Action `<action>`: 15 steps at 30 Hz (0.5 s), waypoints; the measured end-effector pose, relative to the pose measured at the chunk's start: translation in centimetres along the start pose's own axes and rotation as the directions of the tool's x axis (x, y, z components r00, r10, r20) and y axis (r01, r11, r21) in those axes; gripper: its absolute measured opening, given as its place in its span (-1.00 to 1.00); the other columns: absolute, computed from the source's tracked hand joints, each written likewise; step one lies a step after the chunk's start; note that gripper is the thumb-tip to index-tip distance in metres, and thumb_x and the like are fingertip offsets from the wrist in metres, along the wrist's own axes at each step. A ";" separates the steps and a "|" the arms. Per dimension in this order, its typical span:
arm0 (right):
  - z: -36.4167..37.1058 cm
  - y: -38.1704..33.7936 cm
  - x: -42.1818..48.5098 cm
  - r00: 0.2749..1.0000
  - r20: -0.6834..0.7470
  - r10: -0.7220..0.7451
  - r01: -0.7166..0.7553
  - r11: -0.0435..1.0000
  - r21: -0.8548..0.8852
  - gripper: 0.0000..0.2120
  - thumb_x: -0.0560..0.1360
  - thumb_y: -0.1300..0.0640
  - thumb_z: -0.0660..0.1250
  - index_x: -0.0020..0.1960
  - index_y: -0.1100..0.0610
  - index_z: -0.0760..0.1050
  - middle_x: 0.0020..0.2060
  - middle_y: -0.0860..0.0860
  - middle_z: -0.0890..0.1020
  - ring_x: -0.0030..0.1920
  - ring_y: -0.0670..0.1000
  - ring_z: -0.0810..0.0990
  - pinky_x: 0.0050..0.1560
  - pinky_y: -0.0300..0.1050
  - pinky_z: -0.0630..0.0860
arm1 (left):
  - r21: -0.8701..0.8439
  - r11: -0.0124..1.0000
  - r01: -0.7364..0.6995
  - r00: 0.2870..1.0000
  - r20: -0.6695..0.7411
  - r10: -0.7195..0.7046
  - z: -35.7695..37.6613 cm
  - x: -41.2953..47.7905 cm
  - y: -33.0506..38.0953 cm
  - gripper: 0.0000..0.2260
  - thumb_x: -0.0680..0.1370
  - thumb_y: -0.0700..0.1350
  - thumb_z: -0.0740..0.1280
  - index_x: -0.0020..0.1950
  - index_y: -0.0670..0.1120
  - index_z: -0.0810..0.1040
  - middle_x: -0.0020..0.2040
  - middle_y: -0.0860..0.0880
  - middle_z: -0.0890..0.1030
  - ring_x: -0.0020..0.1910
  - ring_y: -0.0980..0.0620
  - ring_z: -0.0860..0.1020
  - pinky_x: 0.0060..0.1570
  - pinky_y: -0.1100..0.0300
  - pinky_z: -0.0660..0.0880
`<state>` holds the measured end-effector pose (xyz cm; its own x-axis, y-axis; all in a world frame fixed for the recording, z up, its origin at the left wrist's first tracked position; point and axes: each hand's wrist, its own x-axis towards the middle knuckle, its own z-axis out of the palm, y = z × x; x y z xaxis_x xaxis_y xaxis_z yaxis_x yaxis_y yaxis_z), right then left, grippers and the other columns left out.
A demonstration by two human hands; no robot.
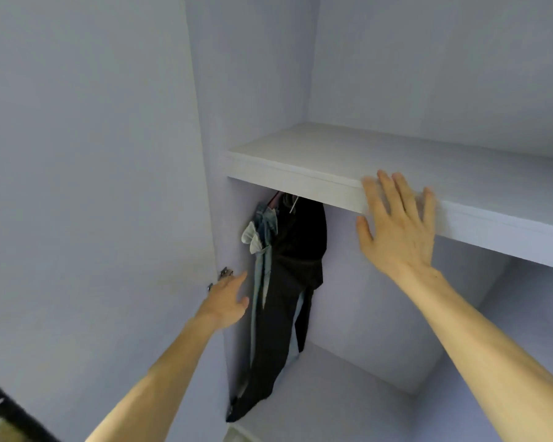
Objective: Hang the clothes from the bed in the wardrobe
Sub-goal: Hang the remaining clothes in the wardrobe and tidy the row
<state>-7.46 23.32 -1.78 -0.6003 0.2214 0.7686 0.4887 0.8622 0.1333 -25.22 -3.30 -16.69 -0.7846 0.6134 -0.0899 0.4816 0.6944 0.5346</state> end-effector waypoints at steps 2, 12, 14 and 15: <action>-0.8 -1.5 -2.4 0.997 0.072 -0.029 0.019 0.991 0.135 -0.45 0.59 -0.03 0.10 0.57 0.04 0.24 0.59 0.07 0.16 0.60 0.08 0.05 0.55 0.25 -0.06 | -0.021 1.000 0.017 0.998 -0.062 -0.019 -0.7 -4.6 -1.8 -0.45 0.66 -0.02 0.20 0.62 0.07 0.10 0.61 -0.05 0.13 0.57 -0.08 0.09 0.54 0.07 0.06; -7.0 -19.0 -25.6 0.858 0.403 -0.318 -0.076 0.698 0.712 -0.59 0.59 -0.02 0.20 0.41 0.03 0.51 0.54 -0.04 0.30 0.58 -0.11 0.09 0.48 0.18 0.29 | 0.048 0.965 0.257 0.954 -0.169 -0.246 2.9 -31.5 -12.2 -0.45 0.60 0.02 0.26 0.58 0.07 0.21 0.51 0.01 0.34 0.49 -0.07 0.28 0.44 0.02 0.29; -9.2 -22.5 -30.0 0.791 0.440 -0.425 -0.112 0.607 0.787 -0.61 0.60 0.00 0.23 0.41 -0.01 0.50 0.53 -0.08 0.30 0.57 -0.17 0.08 0.51 0.13 0.25 | 0.093 0.931 0.352 0.930 -0.146 -0.337 4.9 -37.2 -15.1 -0.44 0.58 0.03 0.24 0.58 0.08 0.22 0.51 0.02 0.36 0.49 -0.06 0.30 0.44 0.02 0.29; -10.3 -24.2 -32.2 0.753 0.441 -0.489 -0.110 0.567 0.816 -0.61 0.60 0.00 0.24 0.41 -0.02 0.50 0.52 -0.09 0.31 0.56 -0.18 0.10 0.52 0.12 0.24 | 0.107 0.902 0.419 0.905 -0.128 -0.405 6.0 -40.4 -16.4 -0.45 0.58 0.03 0.23 0.58 0.09 0.21 0.52 0.03 0.34 0.49 -0.05 0.29 0.44 0.02 0.28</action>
<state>6.56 -9.37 -23.37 -0.9699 -0.0539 0.2375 -0.1737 0.8366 -0.5195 0.88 -37.20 -26.91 -0.9553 0.2260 -0.1904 0.1479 0.9234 0.3543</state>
